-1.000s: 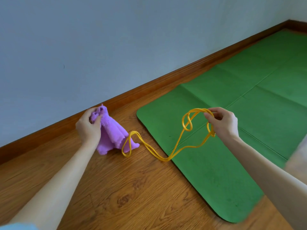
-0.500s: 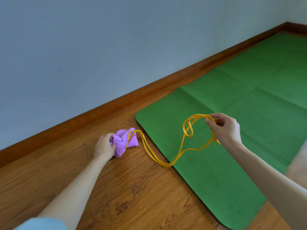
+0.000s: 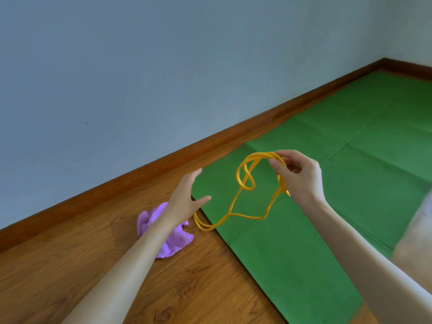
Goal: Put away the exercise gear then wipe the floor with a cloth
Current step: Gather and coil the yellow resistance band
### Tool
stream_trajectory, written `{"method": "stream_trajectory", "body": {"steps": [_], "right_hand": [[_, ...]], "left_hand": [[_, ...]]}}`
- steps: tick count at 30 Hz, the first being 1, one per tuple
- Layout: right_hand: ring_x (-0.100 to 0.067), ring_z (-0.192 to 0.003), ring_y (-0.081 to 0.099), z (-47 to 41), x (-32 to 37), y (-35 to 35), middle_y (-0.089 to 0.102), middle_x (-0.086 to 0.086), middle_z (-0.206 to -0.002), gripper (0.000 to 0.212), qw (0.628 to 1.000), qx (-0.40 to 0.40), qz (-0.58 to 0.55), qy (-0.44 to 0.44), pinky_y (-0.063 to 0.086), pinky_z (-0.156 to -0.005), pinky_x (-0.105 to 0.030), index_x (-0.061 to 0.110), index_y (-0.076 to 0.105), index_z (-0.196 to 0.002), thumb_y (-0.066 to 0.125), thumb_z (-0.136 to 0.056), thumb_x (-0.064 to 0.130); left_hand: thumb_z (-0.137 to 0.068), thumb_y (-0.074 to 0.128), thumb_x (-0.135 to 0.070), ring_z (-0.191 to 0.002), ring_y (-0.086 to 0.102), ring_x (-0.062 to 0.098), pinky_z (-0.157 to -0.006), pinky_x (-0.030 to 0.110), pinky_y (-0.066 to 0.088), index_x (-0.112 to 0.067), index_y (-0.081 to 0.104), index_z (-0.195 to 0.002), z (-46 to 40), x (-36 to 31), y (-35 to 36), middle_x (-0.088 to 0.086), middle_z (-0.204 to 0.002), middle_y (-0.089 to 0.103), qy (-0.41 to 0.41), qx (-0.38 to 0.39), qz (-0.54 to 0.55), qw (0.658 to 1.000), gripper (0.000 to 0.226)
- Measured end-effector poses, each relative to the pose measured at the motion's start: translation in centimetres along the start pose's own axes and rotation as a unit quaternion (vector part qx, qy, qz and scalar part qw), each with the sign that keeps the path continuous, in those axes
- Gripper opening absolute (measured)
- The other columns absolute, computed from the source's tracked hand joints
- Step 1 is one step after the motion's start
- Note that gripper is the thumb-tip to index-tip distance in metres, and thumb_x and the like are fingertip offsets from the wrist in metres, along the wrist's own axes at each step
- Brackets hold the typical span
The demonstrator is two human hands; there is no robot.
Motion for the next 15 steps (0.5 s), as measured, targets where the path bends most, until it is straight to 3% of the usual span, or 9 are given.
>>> {"method": "stream_trajectory", "body": {"steps": [3,6,9,11,15], "right_hand": [[0.006,-0.053,0.052,-0.8,4.0,0.0,0.063,0.014,-0.067,0.016,0.999,0.027,-0.012,-0.042,0.04,-0.057,-0.007,0.029,0.068,-0.083,0.07,-0.082,0.014],[0.009,-0.059,0.055,-2.2,8.5,-0.6,0.064,0.018,-0.071,0.013,0.994,0.056,0.014,-0.091,0.042,-0.063,-0.006,0.02,0.071,-0.09,0.07,-0.081,0.011],[0.006,-0.063,0.057,-4.0,12.7,-2.4,0.067,0.014,-0.074,0.015,0.991,0.056,0.007,-0.119,0.046,-0.068,-0.01,0.024,0.07,-0.087,0.07,-0.08,0.011],[0.001,-0.063,0.058,-5.4,15.1,-3.8,0.068,0.011,-0.072,0.014,0.992,0.044,-0.008,-0.119,0.047,-0.066,-0.013,0.023,0.07,-0.087,0.07,-0.08,0.011],[0.01,-0.055,0.054,-7.7,19.7,-6.0,0.063,0.024,-0.058,0.012,0.989,0.045,0.0,-0.142,0.039,-0.058,-0.005,0.017,0.072,-0.091,0.071,-0.08,0.011]], "left_hand": [[-0.069,0.071,-0.049,-0.138,0.023,0.007,-0.115,0.037,0.023,-0.026,0.021,-0.146,-0.8,-5.0,0.1,-0.01,-0.152,0.023,0.031,0.075,0.069,0.994,0.095],[-0.064,0.078,-0.049,-0.136,0.026,0.001,-0.113,0.028,0.022,-0.035,0.025,-0.139,-2.0,-10.4,-0.9,-0.018,-0.146,0.029,0.08,0.107,0.152,0.979,0.093],[-0.061,0.079,-0.05,-0.137,0.029,0.007,-0.115,0.034,0.023,-0.036,0.029,-0.137,-3.7,-14.2,-2.3,-0.007,-0.148,0.034,0.075,0.107,0.196,0.972,0.092],[-0.067,0.078,-0.04,-0.133,0.038,0.013,-0.114,0.042,0.027,-0.034,0.043,-0.125,-4.8,-16.4,-3.7,0.003,-0.141,0.046,0.069,0.09,0.226,0.967,0.068],[-0.083,0.067,-0.015,-0.111,0.057,0.011,-0.105,0.038,0.04,-0.024,0.06,-0.103,-6.1,-21.8,-6.5,-0.001,-0.112,0.064,0.098,0.099,0.248,0.959,0.023]]}}
Point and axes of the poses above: each hand's wrist, its own z-axis away from the middle knuckle, its own y-axis out of the palm, x = y × z, the point moved 6 cm from there along -z, towards the middle knuckle
